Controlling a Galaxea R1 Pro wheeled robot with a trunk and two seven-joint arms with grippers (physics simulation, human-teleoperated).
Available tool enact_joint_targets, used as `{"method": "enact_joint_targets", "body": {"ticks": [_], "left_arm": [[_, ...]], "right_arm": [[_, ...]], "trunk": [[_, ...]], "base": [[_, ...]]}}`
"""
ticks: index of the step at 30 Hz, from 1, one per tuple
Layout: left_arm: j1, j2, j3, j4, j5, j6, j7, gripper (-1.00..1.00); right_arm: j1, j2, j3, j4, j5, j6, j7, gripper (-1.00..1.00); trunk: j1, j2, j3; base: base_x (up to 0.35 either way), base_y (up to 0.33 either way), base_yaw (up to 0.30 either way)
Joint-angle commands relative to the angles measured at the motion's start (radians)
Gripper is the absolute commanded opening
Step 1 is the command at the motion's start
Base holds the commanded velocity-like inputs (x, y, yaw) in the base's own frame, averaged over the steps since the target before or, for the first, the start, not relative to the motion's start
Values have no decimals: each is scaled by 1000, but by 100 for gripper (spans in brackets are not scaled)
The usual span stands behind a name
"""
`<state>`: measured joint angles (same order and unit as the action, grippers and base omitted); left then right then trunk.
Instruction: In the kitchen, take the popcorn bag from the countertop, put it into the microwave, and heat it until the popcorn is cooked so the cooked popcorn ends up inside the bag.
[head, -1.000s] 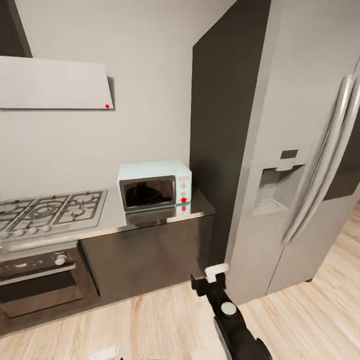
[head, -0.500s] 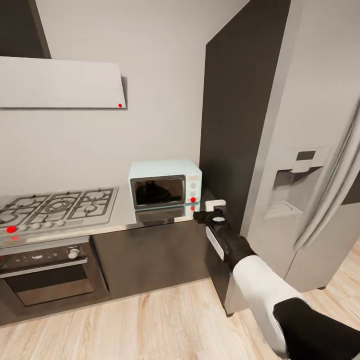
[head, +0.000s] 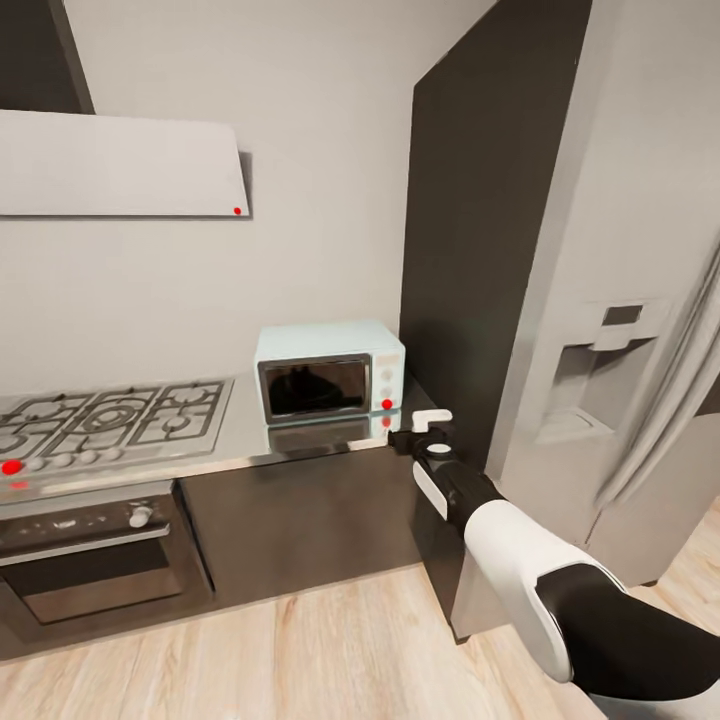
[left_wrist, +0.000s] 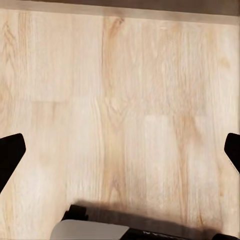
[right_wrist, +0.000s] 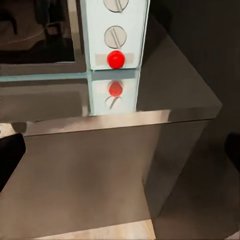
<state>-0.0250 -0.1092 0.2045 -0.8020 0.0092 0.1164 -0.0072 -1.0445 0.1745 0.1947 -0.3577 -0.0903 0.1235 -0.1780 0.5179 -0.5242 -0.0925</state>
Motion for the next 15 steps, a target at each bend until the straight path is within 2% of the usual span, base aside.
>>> {"method": "enact_joint_targets", "body": {"ticks": [1,2,3,5,6,7,10,13,15], "left_arm": [[-6,-1,3,9,1,6,-1,100],[-18,-1,3,29,1,6,-1,100],[-50,-1,3,87,-2,6,0,100],[-71,0,3,141,-4,-10,0,100],[-75,0,4,155,-4,-29,0,100],[-79,-1,3,172,-3,-73,0,100],[-82,-1,3,182,-1,-109,0,100],[-81,0,3,188,2,-115,0,100],[-82,0,3,208,3,-116,0,100]], "right_arm": [[1,0,8,-1,-9,6,0,100],[3,0,8,-1,-9,8,7,100],[9,0,8,-1,-9,10,16,100],[13,0,8,-1,-9,11,21,100],[14,0,8,-1,-9,12,23,-100],[15,0,9,-2,-10,15,24,-100],[15,0,9,-2,-10,27,44,-100],[17,0,9,-1,-9,31,76,-100],[18,0,9,-1,-9,31,82,-100]], "trunk": [[1,-2,-2],[1,-2,-2],[1,-2,-2],[1,-2,-2],[1,-2,-2],[1,-2,-2],[1,-2,-2],[1,-2,-2],[1,-2,-2]], "base": [[327,0,0],[333,0,0],[341,0,0],[182,0,0],[91,0,0],[37,0,0],[15,0,0],[31,0,0],[206,0,0]]}}
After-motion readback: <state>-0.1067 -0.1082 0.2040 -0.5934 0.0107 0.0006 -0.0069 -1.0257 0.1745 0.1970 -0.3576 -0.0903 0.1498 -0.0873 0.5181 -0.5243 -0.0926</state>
